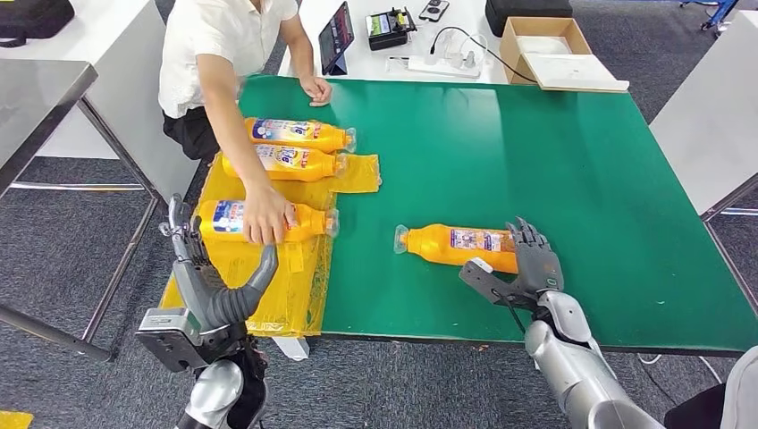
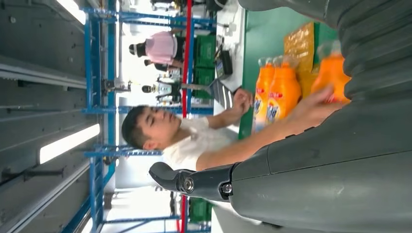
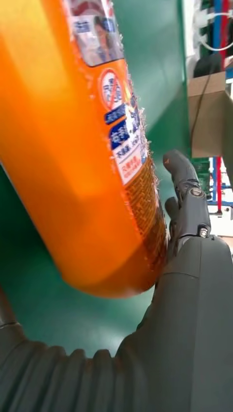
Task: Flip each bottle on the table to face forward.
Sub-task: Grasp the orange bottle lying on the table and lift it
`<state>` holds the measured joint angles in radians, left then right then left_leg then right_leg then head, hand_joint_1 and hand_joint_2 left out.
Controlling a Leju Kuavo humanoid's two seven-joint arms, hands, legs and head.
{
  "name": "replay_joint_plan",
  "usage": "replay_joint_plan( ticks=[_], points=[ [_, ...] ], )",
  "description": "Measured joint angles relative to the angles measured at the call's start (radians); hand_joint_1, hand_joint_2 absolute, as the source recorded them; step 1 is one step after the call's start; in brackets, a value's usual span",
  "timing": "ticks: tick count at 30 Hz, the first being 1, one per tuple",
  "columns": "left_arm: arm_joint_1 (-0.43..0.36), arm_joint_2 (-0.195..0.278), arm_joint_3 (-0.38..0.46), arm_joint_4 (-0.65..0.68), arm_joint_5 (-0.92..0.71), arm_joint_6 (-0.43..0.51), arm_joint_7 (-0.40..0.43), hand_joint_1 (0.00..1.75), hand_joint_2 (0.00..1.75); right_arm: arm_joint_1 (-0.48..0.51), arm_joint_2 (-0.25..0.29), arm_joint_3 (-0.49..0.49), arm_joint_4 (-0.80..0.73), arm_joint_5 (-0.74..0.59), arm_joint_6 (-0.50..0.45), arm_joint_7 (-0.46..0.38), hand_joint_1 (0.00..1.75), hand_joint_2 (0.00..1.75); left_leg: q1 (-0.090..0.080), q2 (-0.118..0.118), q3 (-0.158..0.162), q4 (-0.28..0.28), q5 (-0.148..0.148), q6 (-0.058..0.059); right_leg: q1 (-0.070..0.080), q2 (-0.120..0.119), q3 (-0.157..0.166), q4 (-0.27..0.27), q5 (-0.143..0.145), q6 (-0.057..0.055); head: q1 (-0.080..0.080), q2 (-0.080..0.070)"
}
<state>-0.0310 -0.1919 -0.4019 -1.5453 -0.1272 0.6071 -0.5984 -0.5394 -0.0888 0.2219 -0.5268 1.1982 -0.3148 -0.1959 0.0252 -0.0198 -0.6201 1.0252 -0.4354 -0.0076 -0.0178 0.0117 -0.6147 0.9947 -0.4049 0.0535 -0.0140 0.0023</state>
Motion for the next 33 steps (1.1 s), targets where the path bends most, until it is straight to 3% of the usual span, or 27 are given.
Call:
replay_joint_plan(
  ticks=[4,5,8,9,21,26,28,33],
  points=[
    [-0.019,0.000,-0.012,0.014,0.026,-0.034,0.012,0.00,1.75,-0.056,0.000,0.031,0.046,-0.003,0.090,0.024,0.00,1.75,0.000,0.002,0.002,0.000,0.000,0.000,0.000,0.001,0.001,0.000,0.000,0.000,0.000,0.000],
    [-0.025,0.000,-0.016,0.018,0.030,-0.043,0.016,0.00,1.75,-0.063,0.001,0.035,0.054,-0.010,0.091,0.021,0.34,1.75,0.000,0.002,0.002,0.000,0.000,0.000,0.000,0.001,0.002,0.000,0.000,0.000,0.000,0.000],
    [-0.045,0.000,-0.033,0.030,0.037,-0.067,0.029,0.00,1.75,-0.076,0.008,0.043,0.077,-0.031,0.094,0.004,1.64,1.75,0.000,0.001,0.002,0.000,0.000,0.000,0.000,0.001,0.002,0.000,0.001,0.001,0.000,0.000],
    [-0.051,0.000,-0.039,0.034,0.040,-0.074,0.034,0.00,1.75,-0.079,0.011,0.045,0.084,-0.035,0.100,0.001,1.75,1.75,0.000,0.002,0.003,0.000,0.000,0.000,0.000,0.001,0.002,0.000,0.001,0.001,0.000,0.000],
    [-0.092,0.008,-0.078,0.074,0.117,-0.194,0.121,0.00,1.75,-0.137,-0.006,0.111,0.142,-0.005,0.264,0.067,1.75,1.75,0.000,0.006,0.013,0.000,-0.001,0.000,0.000,0.004,0.009,-0.001,0.001,0.000,0.000,0.000],
    [-0.096,0.009,-0.080,0.090,0.129,-0.215,0.124,0.00,1.75,-0.142,-0.016,0.122,0.149,-0.030,0.278,0.053,1.75,1.75,0.000,0.005,0.016,0.000,-0.001,0.000,0.000,0.004,0.013,-0.001,0.001,0.000,0.000,0.000],
    [-0.097,0.009,-0.081,0.095,0.136,-0.229,0.126,0.00,1.75,-0.140,-0.017,0.115,0.150,-0.101,0.302,-0.011,1.75,1.75,0.000,0.005,0.016,0.000,-0.001,0.000,0.000,0.004,0.013,-0.001,0.001,0.000,0.000,0.000],
    [-0.094,0.008,-0.081,0.102,0.191,-0.243,0.142,0.00,1.75,-0.093,-0.002,0.015,0.137,-0.390,0.346,-0.270,1.75,1.75,0.000,0.006,0.017,0.000,-0.002,0.000,0.001,0.004,0.015,-0.001,0.001,0.000,0.000,0.000]
  ],
)
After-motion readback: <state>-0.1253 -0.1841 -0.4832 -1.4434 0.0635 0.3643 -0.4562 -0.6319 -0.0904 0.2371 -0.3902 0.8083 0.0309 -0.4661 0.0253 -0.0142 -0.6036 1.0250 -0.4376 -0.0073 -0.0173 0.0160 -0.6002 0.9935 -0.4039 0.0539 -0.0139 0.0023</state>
